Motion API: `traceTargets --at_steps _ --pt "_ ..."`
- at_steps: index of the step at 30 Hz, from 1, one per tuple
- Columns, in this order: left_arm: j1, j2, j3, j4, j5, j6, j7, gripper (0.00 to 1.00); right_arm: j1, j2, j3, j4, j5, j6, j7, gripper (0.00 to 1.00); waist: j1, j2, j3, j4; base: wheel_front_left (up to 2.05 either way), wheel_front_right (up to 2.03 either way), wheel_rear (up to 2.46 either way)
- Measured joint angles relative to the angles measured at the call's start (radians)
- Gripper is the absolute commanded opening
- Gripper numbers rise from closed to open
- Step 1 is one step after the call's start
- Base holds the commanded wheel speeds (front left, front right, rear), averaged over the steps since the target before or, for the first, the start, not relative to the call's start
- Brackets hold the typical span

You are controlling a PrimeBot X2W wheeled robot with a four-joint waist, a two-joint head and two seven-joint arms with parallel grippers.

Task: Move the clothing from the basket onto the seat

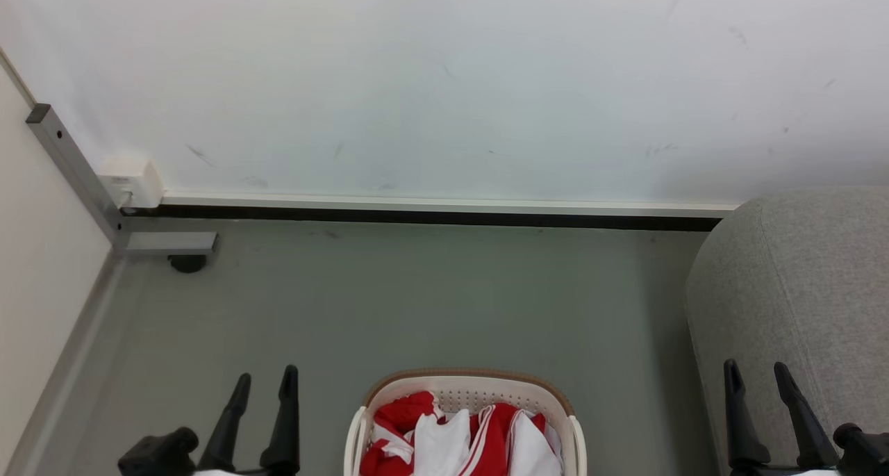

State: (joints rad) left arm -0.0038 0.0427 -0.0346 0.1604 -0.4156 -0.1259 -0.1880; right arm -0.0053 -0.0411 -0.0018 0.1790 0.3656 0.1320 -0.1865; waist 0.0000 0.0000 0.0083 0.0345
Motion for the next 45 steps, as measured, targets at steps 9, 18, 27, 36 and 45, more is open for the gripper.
traceTargets --at_steps 9,18,27,36,45 --pt "0.008 0.001 -0.018 0.019 0.089 -0.001 -0.019 1.00 0.008 -0.002 -0.002 0.013 -0.030 0.000 -0.021 1.00 0.0000 0.0000 -0.001 0.002 0.00 0.00 0.00" --pt "0.009 0.002 -0.031 0.022 0.160 -0.002 -0.035 1.00 0.011 -0.003 0.004 0.035 -0.067 0.000 -0.040 1.00 0.0001 0.0000 0.003 0.003 0.00 0.00 0.00" --pt "0.014 0.002 -0.045 0.029 0.208 -0.003 -0.053 1.00 0.014 -0.004 0.008 0.050 -0.077 0.000 -0.054 1.00 0.0000 0.0000 0.003 0.003 0.00 0.00 0.00" --pt "0.015 0.004 -0.060 0.030 0.258 -0.003 -0.070 1.00 0.019 -0.005 0.024 0.055 -0.108 0.000 -0.071 1.00 0.0000 0.0000 0.004 0.004 0.00 0.00 0.00" --pt "0.014 0.007 -0.064 0.035 0.273 -0.006 -0.076 1.00 0.020 -0.006 0.030 0.058 -0.120 0.000 -0.078 1.00 0.0000 0.0000 0.006 0.001 0.00 0.00 0.00"
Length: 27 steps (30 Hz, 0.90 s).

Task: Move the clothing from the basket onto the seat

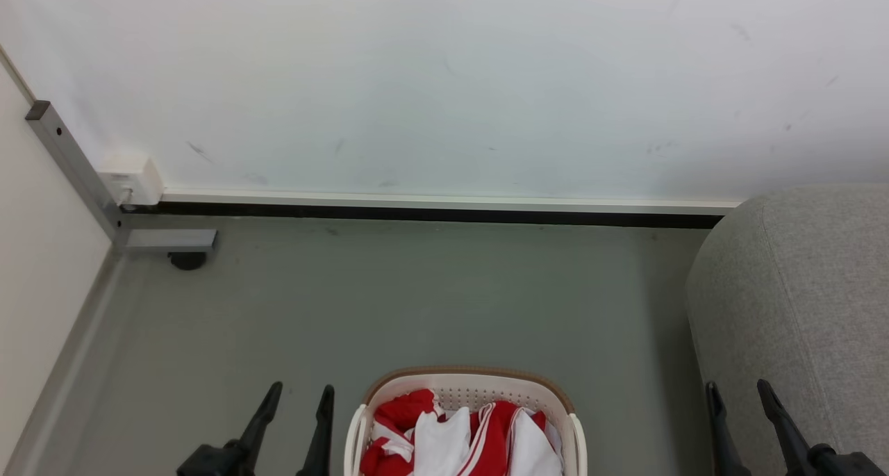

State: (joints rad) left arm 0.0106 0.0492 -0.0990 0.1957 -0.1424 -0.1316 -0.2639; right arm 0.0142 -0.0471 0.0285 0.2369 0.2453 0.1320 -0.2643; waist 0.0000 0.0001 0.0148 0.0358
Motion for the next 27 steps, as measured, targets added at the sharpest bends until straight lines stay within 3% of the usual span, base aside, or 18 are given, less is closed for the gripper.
traceTargets --at_steps 10,19,27 --pt "-0.001 0.002 -0.004 0.007 -0.016 0.000 0.000 1.00 -0.004 0.000 0.012 -0.001 0.002 0.000 0.000 1.00 0.0000 0.0000 0.010 -0.027 0.00 0.00 0.00" --pt "-0.060 0.029 -0.037 0.017 -0.037 0.000 0.000 1.00 -0.040 -0.001 0.029 -0.028 0.005 0.000 0.000 1.00 0.0000 0.0000 0.054 -0.097 0.00 0.00 0.00" --pt "-0.205 0.075 -0.131 0.141 -0.039 0.000 0.000 1.00 -0.095 -0.001 0.061 -0.097 0.035 0.000 0.000 1.00 0.0001 0.0000 0.154 -0.170 0.00 0.00 0.00"
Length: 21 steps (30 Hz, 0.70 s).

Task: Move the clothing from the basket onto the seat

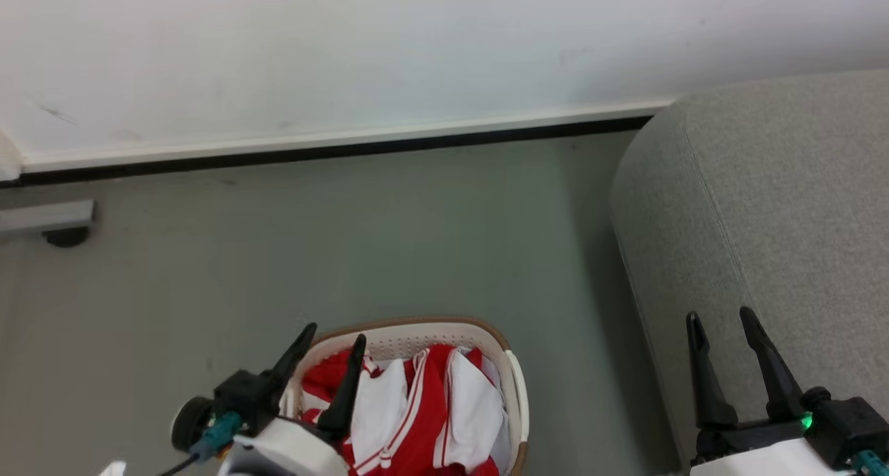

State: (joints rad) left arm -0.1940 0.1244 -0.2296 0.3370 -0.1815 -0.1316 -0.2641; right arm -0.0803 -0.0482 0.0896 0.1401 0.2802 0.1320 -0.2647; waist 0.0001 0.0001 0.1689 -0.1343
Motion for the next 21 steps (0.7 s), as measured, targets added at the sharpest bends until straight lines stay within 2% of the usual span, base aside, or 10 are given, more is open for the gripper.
traceTargets --at_steps 12,21 --pt "-0.315 0.045 -0.198 0.325 0.018 0.000 0.023 1.00 -0.113 0.000 0.021 -0.112 0.044 0.000 0.000 1.00 0.0002 0.0000 0.247 -0.079 0.00 0.00 0.00" --pt "-0.475 0.034 -0.292 0.528 0.020 0.000 0.068 1.00 -0.190 -0.001 0.029 -0.180 0.063 0.000 0.000 1.00 0.0002 0.0000 0.433 -0.103 0.00 0.00 0.00"
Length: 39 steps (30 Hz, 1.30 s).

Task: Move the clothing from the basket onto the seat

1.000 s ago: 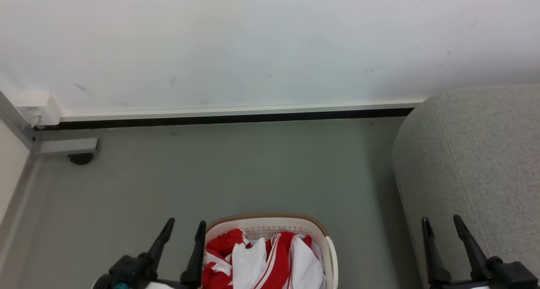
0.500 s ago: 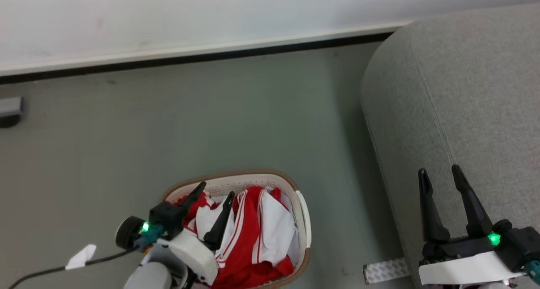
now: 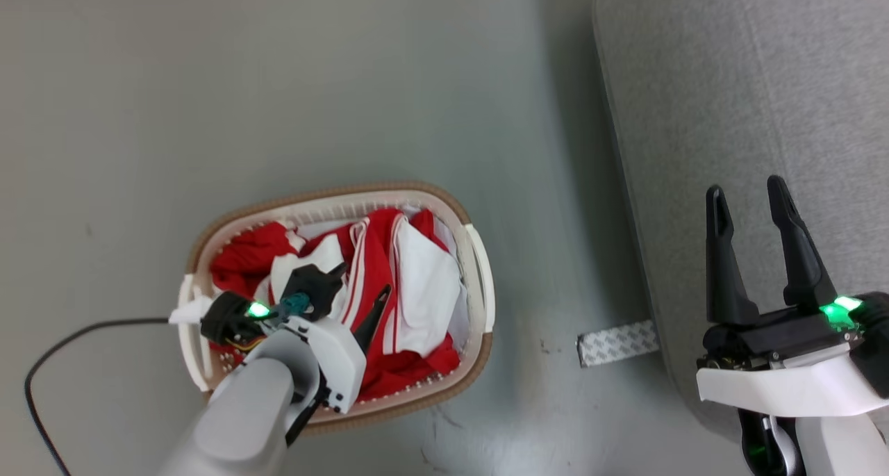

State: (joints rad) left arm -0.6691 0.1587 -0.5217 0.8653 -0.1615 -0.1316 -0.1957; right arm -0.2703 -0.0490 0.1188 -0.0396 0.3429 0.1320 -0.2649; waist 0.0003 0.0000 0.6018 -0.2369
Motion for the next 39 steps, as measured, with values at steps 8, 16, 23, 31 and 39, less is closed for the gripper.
traceTargets --at_steps 8,16,23,31,39 --pt "-0.098 0.000 -0.057 0.127 -0.021 0.000 0.011 1.00 -0.034 0.000 0.002 -0.052 0.010 0.000 0.000 1.00 0.0000 0.0000 0.119 -0.017 0.00 0.00 0.00" --pt "-0.172 0.019 -0.081 0.233 -0.021 0.016 0.020 1.00 -0.037 0.000 -0.008 -0.083 0.009 0.000 0.000 1.00 -0.0001 0.0000 0.206 -0.030 0.00 0.00 0.00" --pt "-0.213 -0.002 -0.095 0.291 -0.026 0.014 0.001 0.18 -0.048 0.000 -0.016 -0.085 -0.002 0.000 0.000 1.00 -0.0002 -0.0001 0.248 -0.022 0.00 0.00 0.00" --pt "-0.186 -0.050 -0.096 0.310 -0.098 0.004 -0.046 0.00 -0.054 0.000 -0.019 -0.058 -0.020 0.000 0.000 1.00 -0.0002 0.0000 0.195 0.000 0.00 0.00 0.00" --pt "-0.067 -0.077 -0.098 0.124 -0.221 0.003 -0.067 0.00 0.008 0.001 -0.024 -0.008 -0.037 0.000 0.000 1.00 -0.0003 -0.0001 0.034 0.040 0.00 0.00 0.00"
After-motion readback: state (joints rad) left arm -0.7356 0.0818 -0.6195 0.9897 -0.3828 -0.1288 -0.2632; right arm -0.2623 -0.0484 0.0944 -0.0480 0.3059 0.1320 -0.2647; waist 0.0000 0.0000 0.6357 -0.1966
